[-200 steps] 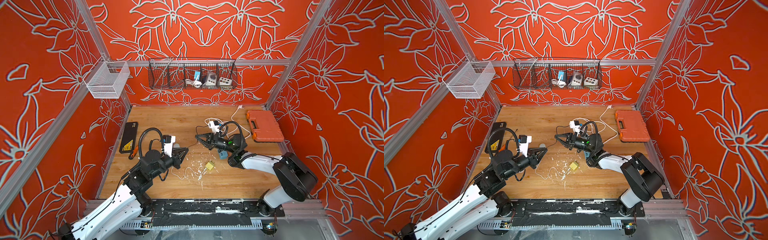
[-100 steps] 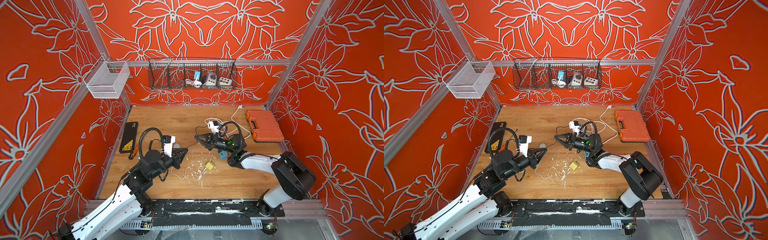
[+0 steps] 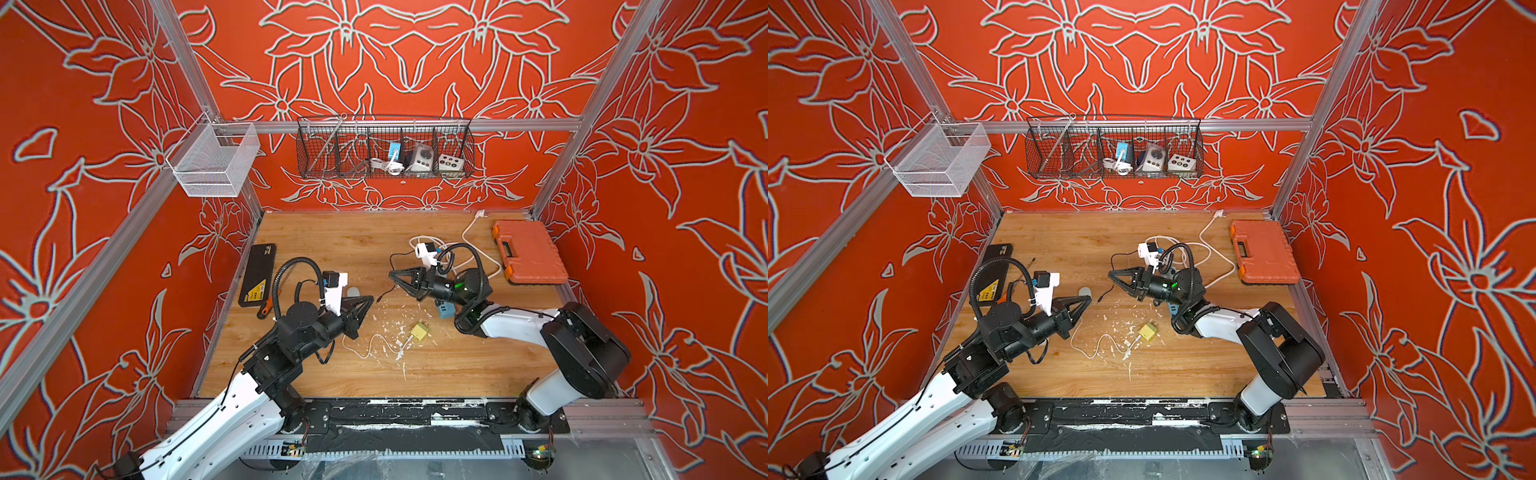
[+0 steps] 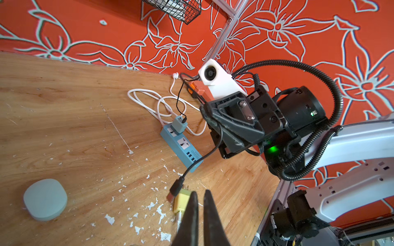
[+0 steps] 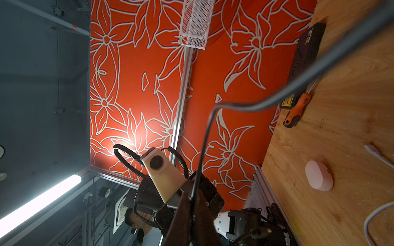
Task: Charge the bluetooth headset
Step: Adjust the charging cable.
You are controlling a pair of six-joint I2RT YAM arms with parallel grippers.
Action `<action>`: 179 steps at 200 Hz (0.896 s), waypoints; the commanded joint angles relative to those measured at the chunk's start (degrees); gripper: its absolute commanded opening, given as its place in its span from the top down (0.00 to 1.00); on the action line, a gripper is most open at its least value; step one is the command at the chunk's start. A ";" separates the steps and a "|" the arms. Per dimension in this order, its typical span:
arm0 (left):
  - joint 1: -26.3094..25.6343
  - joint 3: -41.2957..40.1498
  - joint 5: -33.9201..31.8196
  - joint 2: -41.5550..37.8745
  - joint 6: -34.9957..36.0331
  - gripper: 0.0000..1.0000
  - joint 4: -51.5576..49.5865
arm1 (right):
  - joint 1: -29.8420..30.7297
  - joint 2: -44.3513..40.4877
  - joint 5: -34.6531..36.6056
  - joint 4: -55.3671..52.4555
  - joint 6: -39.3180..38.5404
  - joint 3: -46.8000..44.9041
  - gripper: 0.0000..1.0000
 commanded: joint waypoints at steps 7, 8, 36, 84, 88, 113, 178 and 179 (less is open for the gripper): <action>-0.14 -1.31 -0.99 0.21 -0.88 0.65 1.01 | -0.33 0.01 -0.93 4.23 1.39 0.13 0.94; -0.14 -1.37 -1.00 0.17 -0.95 0.64 1.04 | -0.33 0.04 -0.97 4.32 1.47 0.18 0.94; -0.14 -2.22 -0.77 -0.02 -1.84 0.41 2.36 | -0.33 0.11 -1.29 6.39 3.49 0.55 0.95; 0.75 -2.46 2.75 1.33 -3.33 0.23 3.58 | -0.25 -1.88 -2.00 6.43 4.19 0.98 0.95; 0.96 -2.59 3.62 1.51 -3.59 0.23 4.17 | -0.27 -2.02 -2.09 6.43 4.14 0.99 0.95; 1.62 -3.15 7.37 2.47 -3.59 0.28 7.58 | -0.21 -2.45 -2.32 6.43 4.93 1.07 0.95; 1.62 -1.28 9.03 7.59 -1.50 0.36 9.84 | 0.90 -2.41 -2.25 6.43 6.65 2.88 0.94; 1.62 -1.31 9.02 7.64 -1.53 0.36 9.90 | 0.90 -2.40 -2.25 6.43 6.65 2.87 0.94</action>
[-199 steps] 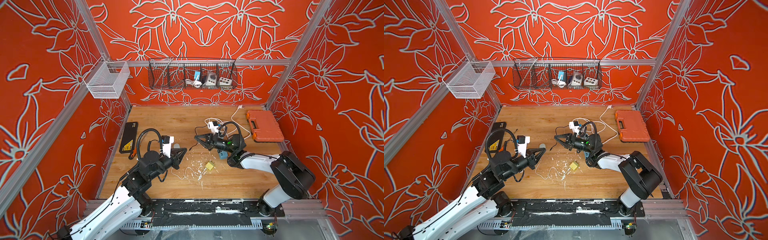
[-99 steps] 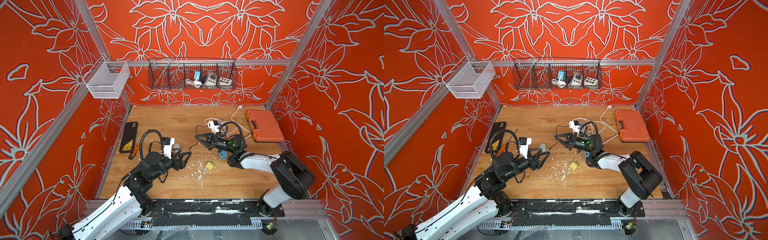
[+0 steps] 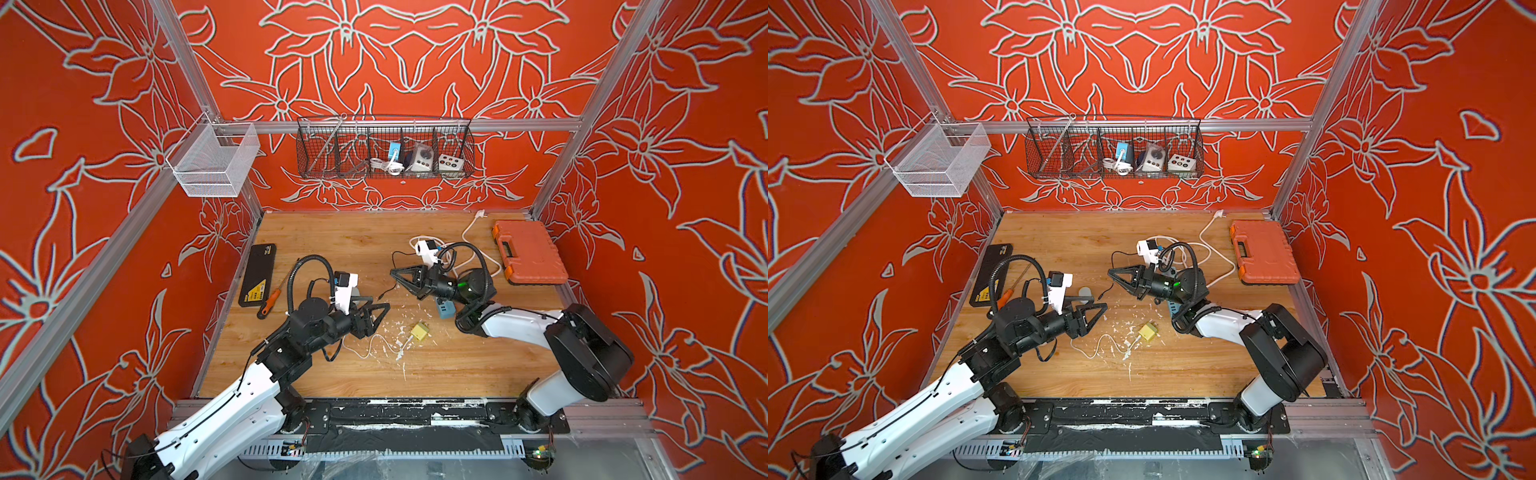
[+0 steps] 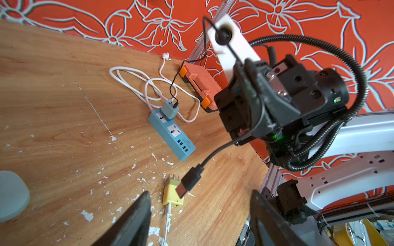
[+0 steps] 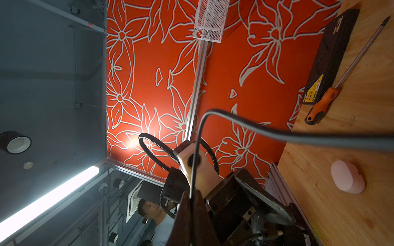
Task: Charge the bluetooth headset
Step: Adjust the charging cable.
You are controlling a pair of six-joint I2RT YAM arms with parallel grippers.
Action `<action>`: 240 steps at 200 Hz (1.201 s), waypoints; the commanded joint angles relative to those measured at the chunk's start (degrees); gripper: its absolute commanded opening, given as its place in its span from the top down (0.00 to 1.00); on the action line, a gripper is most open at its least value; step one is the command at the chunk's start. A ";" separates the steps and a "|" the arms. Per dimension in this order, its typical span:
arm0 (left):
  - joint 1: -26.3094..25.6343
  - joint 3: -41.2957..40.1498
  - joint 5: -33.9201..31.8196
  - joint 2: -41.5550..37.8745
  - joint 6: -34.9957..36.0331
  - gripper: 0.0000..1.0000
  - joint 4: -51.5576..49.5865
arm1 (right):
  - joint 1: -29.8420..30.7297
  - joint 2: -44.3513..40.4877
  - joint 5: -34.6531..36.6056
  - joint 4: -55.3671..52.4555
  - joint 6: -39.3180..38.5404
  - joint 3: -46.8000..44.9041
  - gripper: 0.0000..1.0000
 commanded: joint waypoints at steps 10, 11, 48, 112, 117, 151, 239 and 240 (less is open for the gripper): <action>0.35 1.51 1.55 1.23 0.90 0.36 3.38 | 0.60 -1.13 -0.82 3.06 2.20 1.75 0.94; 0.35 1.56 1.54 1.23 0.91 0.36 3.40 | 0.53 -1.17 -0.82 3.06 2.18 1.73 0.94; 0.35 2.13 -1.96 1.02 2.12 0.31 2.13 | 0.99 -1.00 -0.96 3.12 2.39 1.51 0.94; 0.41 4.07 -0.56 2.85 4.30 0.37 3.17 | 1.43 -1.16 -0.99 3.09 2.74 1.24 0.94; 0.44 4.23 -0.19 3.11 4.28 0.39 3.34 | 1.50 -1.08 -1.00 3.15 2.70 1.16 0.94; 0.40 5.19 2.23 4.27 4.47 0.59 2.38 | 1.61 -1.08 -0.29 3.12 2.36 0.86 0.94; 0.44 3.56 2.68 0.29 3.16 0.86 -0.53 | 1.36 -0.23 0.55 3.06 2.26 1.37 0.94; 0.44 3.55 2.68 0.24 3.18 0.86 -0.53 | 1.35 -0.19 0.57 3.06 2.26 1.37 0.94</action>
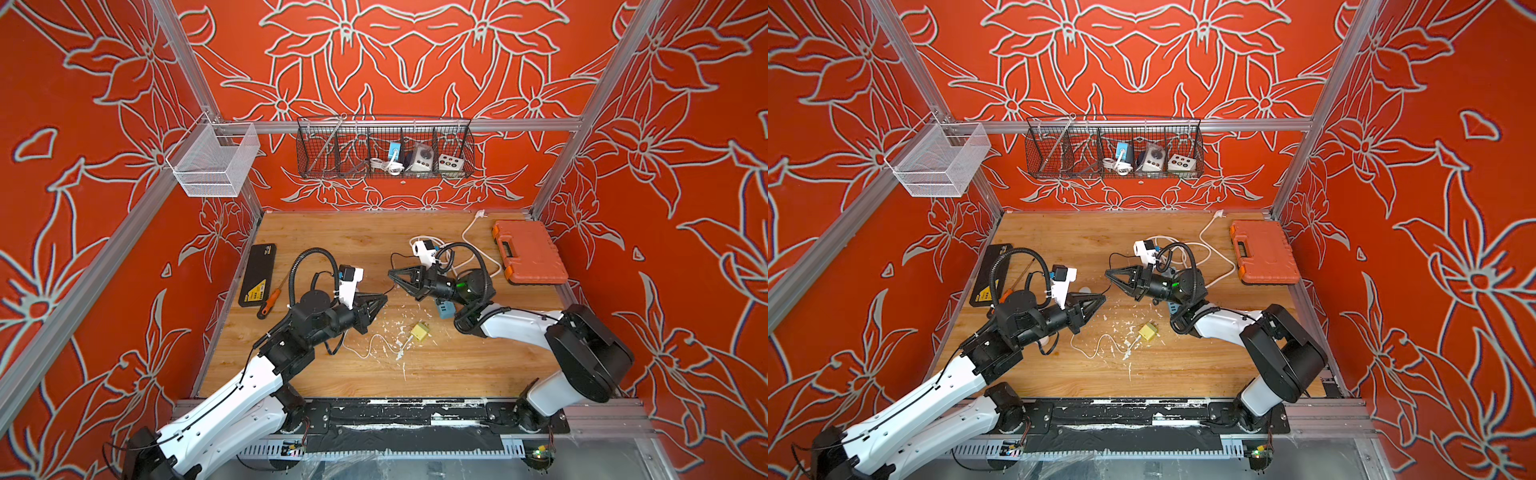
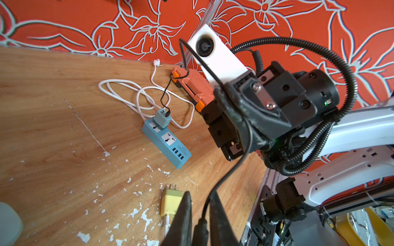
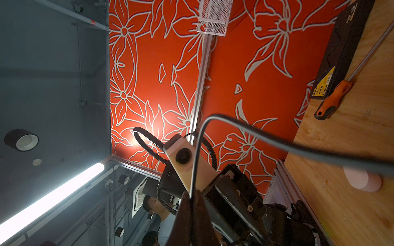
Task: Charge the bluetooth headset
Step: Adjust the charging cable.
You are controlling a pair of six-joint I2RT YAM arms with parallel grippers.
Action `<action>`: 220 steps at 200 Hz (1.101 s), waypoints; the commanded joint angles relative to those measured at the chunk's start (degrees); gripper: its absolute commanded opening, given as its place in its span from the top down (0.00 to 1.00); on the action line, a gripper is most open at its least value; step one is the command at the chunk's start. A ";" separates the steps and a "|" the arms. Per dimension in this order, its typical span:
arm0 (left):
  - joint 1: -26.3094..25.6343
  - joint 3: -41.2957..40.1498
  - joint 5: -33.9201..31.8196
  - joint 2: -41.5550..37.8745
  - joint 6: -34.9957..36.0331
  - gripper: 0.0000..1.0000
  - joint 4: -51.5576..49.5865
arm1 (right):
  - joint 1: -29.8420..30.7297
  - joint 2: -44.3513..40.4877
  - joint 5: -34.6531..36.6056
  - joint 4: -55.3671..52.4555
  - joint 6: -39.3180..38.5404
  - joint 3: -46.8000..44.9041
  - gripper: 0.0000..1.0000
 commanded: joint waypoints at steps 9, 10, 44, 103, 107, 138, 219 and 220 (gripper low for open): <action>0.21 -0.56 0.68 -1.98 -0.49 0.85 -0.70 | 0.16 0.02 0.56 2.75 0.83 1.13 0.94; 0.17 -0.55 0.67 -1.99 -0.55 0.85 -0.70 | 0.16 0.02 0.61 2.75 0.87 1.09 0.94; 0.22 -1.50 0.41 -2.92 -1.24 0.83 -0.84 | -0.19 -0.10 0.83 2.75 0.82 0.98 0.94; 0.16 -2.48 0.85 -2.98 -1.98 0.77 -0.12 | -0.33 -0.24 1.10 2.75 1.07 1.16 0.94; 0.18 -2.48 0.89 -2.89 -1.97 0.78 0.03 | -0.28 -0.23 1.10 2.75 1.08 1.15 0.94; 0.19 -2.23 1.22 -2.44 -1.99 0.81 -0.09 | -0.45 -0.27 1.09 2.75 1.09 0.81 0.94; 0.22 -2.39 0.30 -3.67 -1.74 0.95 -1.47 | -0.93 0.04 1.18 2.73 1.07 0.81 0.93; 0.22 -2.35 0.31 -3.67 -1.79 0.95 -1.49 | -0.91 0.03 1.18 2.74 1.03 0.80 0.93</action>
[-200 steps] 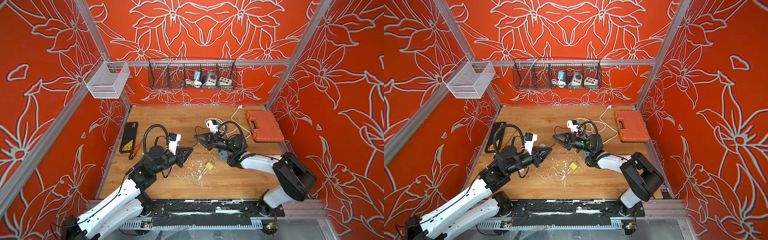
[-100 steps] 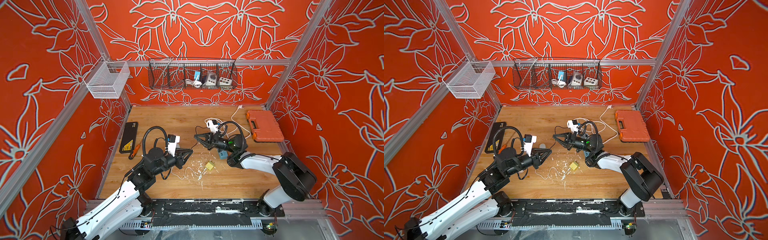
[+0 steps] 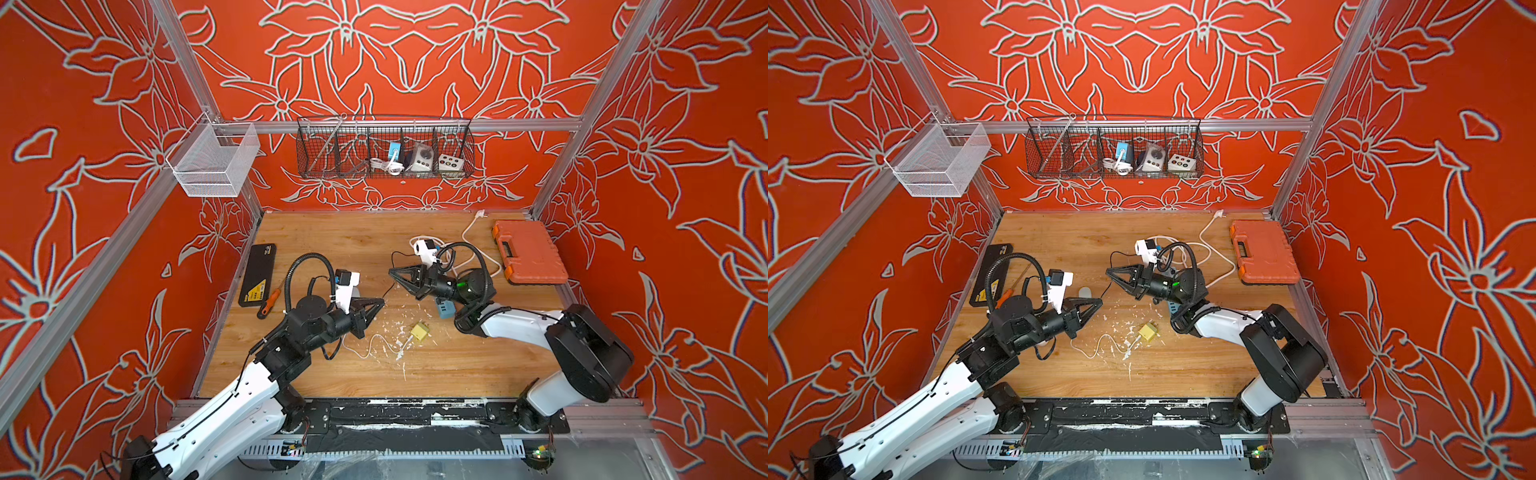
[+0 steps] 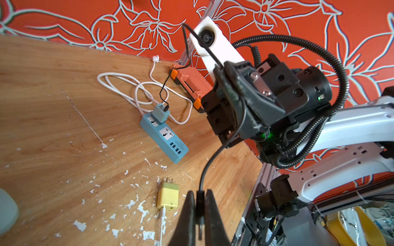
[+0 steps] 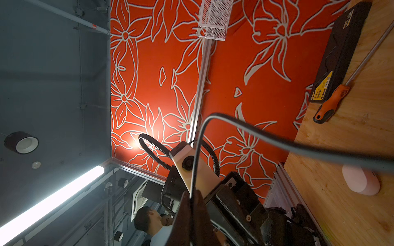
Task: Charge the bluetooth headset
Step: Adjust the charging cable.
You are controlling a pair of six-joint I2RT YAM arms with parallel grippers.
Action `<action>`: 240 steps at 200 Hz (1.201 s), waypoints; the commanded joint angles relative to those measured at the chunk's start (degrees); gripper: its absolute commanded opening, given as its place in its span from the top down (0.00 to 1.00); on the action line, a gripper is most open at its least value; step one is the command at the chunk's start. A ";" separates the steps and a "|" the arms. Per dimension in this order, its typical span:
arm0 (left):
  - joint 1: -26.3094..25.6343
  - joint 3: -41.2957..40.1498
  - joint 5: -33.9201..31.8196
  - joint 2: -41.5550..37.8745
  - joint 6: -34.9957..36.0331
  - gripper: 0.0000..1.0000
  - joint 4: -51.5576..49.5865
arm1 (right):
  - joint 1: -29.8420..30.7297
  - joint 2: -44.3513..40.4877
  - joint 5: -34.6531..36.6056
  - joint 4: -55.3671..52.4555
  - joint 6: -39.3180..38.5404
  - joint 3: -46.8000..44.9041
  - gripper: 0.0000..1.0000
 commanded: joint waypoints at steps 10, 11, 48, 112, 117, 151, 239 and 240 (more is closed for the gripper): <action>0.21 -0.14 0.07 -0.85 0.25 0.97 -0.69 | -0.42 0.08 0.22 2.78 0.99 0.64 0.94; 0.22 -0.14 0.05 -0.85 0.27 0.98 -0.69 | -0.43 0.10 0.21 2.76 0.94 0.63 0.93; 0.20 1.46 -0.48 -1.68 0.81 1.00 -4.04 | -2.37 0.22 -1.48 2.75 0.16 -1.39 0.85; 1.13 13.36 0.13 3.27 6.65 1.00 -24.28 | -7.82 -0.19 -7.75 2.35 -4.40 -9.86 0.63; 1.33 14.40 0.71 4.07 7.22 1.00 -25.80 | -8.36 -0.63 -8.28 1.74 -5.14 -10.64 0.63; 2.58 20.24 6.65 9.13 10.57 1.00 -33.29 | -10.20 -9.76 -11.93 -17.02 -20.04 -12.39 0.63; 3.38 28.90 21.12 16.07 18.51 1.00 -46.35 | -9.48 -32.28 -6.35 -83.53 -74.22 5.71 0.61; 3.38 28.97 21.39 16.97 18.58 1.00 -46.46 | -9.48 -32.17 -6.60 -83.37 -74.24 5.80 0.61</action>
